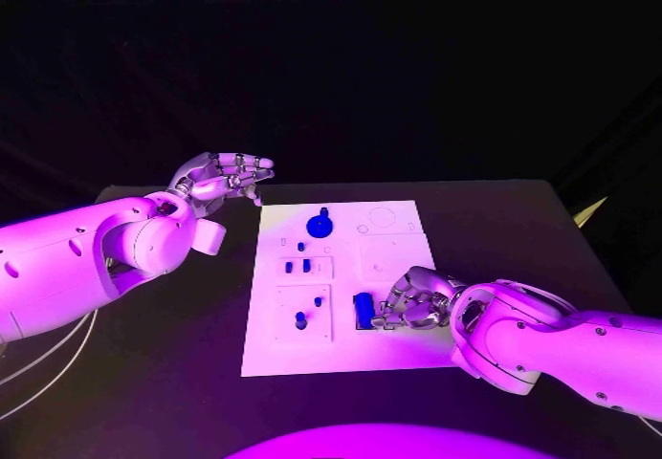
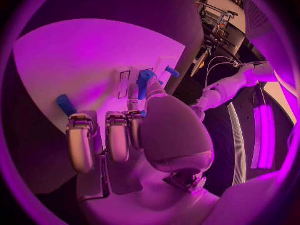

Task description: Assemble the parts on the task board

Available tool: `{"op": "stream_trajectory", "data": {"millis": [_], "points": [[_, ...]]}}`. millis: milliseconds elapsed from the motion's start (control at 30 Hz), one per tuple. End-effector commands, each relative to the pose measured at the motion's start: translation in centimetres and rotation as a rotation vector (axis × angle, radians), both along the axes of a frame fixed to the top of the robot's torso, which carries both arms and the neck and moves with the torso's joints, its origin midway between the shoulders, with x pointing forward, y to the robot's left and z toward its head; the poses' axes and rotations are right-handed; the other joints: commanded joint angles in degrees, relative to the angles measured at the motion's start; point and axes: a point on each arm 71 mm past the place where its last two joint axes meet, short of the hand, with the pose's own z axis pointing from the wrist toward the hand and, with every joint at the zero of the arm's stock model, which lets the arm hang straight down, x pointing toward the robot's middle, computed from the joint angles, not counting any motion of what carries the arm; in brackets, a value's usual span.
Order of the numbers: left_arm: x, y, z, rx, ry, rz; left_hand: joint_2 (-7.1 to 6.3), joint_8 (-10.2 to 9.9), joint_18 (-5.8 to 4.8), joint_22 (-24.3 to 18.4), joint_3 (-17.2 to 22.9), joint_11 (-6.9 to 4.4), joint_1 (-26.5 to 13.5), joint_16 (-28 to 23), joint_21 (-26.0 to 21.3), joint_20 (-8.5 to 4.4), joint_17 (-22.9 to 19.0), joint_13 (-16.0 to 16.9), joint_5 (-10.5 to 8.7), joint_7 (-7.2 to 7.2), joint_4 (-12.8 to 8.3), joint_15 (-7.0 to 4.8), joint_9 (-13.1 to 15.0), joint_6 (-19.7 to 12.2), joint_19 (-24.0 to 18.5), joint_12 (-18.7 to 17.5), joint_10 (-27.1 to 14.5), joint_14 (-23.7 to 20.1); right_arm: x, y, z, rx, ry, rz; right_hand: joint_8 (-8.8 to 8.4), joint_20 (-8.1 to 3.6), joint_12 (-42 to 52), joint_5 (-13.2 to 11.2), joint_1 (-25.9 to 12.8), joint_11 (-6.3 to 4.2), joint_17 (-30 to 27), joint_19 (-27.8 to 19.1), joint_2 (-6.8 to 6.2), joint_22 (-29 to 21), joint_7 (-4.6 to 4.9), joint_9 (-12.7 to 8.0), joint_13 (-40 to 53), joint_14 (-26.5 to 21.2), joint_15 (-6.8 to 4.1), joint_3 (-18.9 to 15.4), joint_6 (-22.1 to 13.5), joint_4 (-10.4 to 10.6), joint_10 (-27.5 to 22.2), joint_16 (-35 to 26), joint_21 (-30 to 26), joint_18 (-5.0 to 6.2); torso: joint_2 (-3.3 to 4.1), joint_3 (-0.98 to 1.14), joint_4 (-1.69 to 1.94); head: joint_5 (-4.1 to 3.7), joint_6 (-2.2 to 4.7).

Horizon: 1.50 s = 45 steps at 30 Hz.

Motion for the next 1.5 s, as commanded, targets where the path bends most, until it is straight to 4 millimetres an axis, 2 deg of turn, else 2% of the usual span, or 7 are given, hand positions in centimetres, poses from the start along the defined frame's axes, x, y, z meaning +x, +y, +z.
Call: {"op": "stream_trajectory", "data": {"millis": [33, 333, 533, 767, 1133, 1333, 1500], "points": [[-0.1, -0.2, 0.1, -0.019, 0.002, -0.013, 0.54, -0.02, 0.87, -0.08, -0.10, 0.19, 0.06, -0.39, -0.19, 0.01, -0.06, -0.05, 0.11, 0.85, 0.10, -0.06, -0.07, -0.49, 0.26, -0.04, -0.17, -0.32, 0.0, 0.0, 0.0, -0.003, -0.002, 0.020, -0.21, -0.36, -0.21, 0.28, 0.45, -0.46, 13.42, 6.00, -0.09, 15.08, -0.18, -0.10, 11.05, 5.74, -0.50, 0.32, 0.01, -0.13, 3.27, 0.26, 0.25, -0.38, 0.02, 0.00, 0.03, -0.04, -0.03], [-0.1, -0.1, 0.1, -0.018, 0.002, -0.008, 0.54, -0.02, 0.87, -0.08, -0.10, 0.19, 0.06, -0.39, -0.19, 0.01, -0.06, -0.05, 0.11, 0.85, 0.10, -0.06, -0.07, -0.49, 0.26, -0.04, -0.17, -0.32, -0.4, -0.1, 0.2, 0.005, 0.005, 0.043, -0.05, -0.23, -0.50, -2.56, -1.89, -0.13, 13.44, 5.96, -2.73, 15.02, 0.20, -0.14, 10.94, 5.74, -0.26, -0.86, 0.16, 0.30, 3.14, 0.26, 0.11, -0.34, 0.00, -0.06, 0.07, -0.09, -0.14], [-0.1, 0.0, 0.1, -0.018, 0.001, -0.008, 0.54, -0.02, 0.87, -0.08, -0.10, 0.19, 0.06, -0.39, -0.19, 0.01, -0.06, -0.05, 0.11, 0.85, 0.10, -0.06, -0.07, -0.49, 0.26, -0.04, -0.17, -0.32, -0.7, -1.3, 0.6, 0.007, -0.008, 0.022, -0.10, -0.20, -0.56, -2.71, -1.90, -0.09, 13.42, 5.93, -3.01, 14.98, 0.25, -0.16, 10.92, 5.74, -0.23, -0.84, 0.00, 0.21, 3.11, 0.25, 0.02, -0.32, -0.01, -0.07, 0.04, -0.20, -0.13], [-0.1, 0.0, 0.1, -0.019, 0.001, -0.008, 0.54, -0.02, 0.87, -0.08, -0.10, 0.19, 0.06, -0.39, -0.19, 0.01, -0.06, -0.05, 0.11, 0.85, 0.10, -0.06, -0.07, -0.49, 0.26, -0.04, -0.17, -0.32, -0.3, -4.2, 2.0, 0.004, -0.080, -0.041, -1.57, 0.20, -0.74, -2.49, -0.49, 0.62, 13.30, 5.88, -3.17, 14.91, 1.12, -0.81, 10.89, 5.71, 0.34, 0.49, -2.16, -0.16, 2.95, 0.20, -0.14, -0.29, -0.02, -0.04, 0.01, -0.34, -0.03], [-0.2, -0.2, 0.2, -0.023, -0.002, -0.016, 0.52, 0.02, 0.87, -0.09, -0.12, 0.17, 0.11, -0.40, -0.21, 0.01, -0.06, -0.07, 0.11, 0.82, 0.08, -0.07, -0.08, -0.47, 0.26, 0.00, -0.14, -0.33, 0.2, -9.1, 3.1, -0.124, -0.177, -0.096, -2.78, 0.62, -1.68, -3.00, 0.66, 1.21, 13.32, 5.82, -3.82, 14.82, 1.79, -1.39, 10.42, 5.71, 0.84, 1.15, -3.09, -0.20, 2.45, 0.20, -0.36, -0.24, 0.04, -0.01, -0.05, -1.85, 0.12], [-0.2, -0.2, 0.2, -0.025, -0.003, -0.019, 0.52, 0.02, 0.87, -0.09, -0.12, 0.17, 0.11, -0.40, -0.21, 0.01, -0.06, -0.07, 0.11, 0.82, 0.08, -0.07, -0.08, -0.47, 0.26, 0.00, -0.14, -0.33, 0.2, -10.1, 2.5, -0.178, -0.183, -0.100, -2.83, 0.70, -1.69, -3.30, 0.56, 1.28, 13.37, 5.83, -4.13, 14.83, 1.84, -1.42, 10.42, 5.72, 0.91, 1.10, -2.98, -0.09, 2.43, 0.22, -0.32, -0.25, 0.05, 0.03, -0.02, -1.96, 0.14], [-0.2, -0.3, 0.2, -0.023, -0.003, -0.021, 0.52, 0.02, 0.87, -0.09, -0.12, 0.17, 0.11, -0.40, -0.21, 0.01, -0.06, -0.07, 0.11, 0.82, 0.08, -0.07, -0.08, -0.47, 0.26, 0.00, -0.14, -0.33, -0.1, -9.5, 1.2, -0.191, -0.144, -0.101, -2.72, 0.78, -1.67, -3.63, 0.20, 1.28, 13.37, 5.87, -4.34, 14.90, 1.81, -1.37, 10.45, 5.72, 0.95, 1.09, -2.54, 0.14, 2.45, 0.22, -0.17, -0.28, 0.07, 0.02, 0.06, -1.85, 0.14]]}}
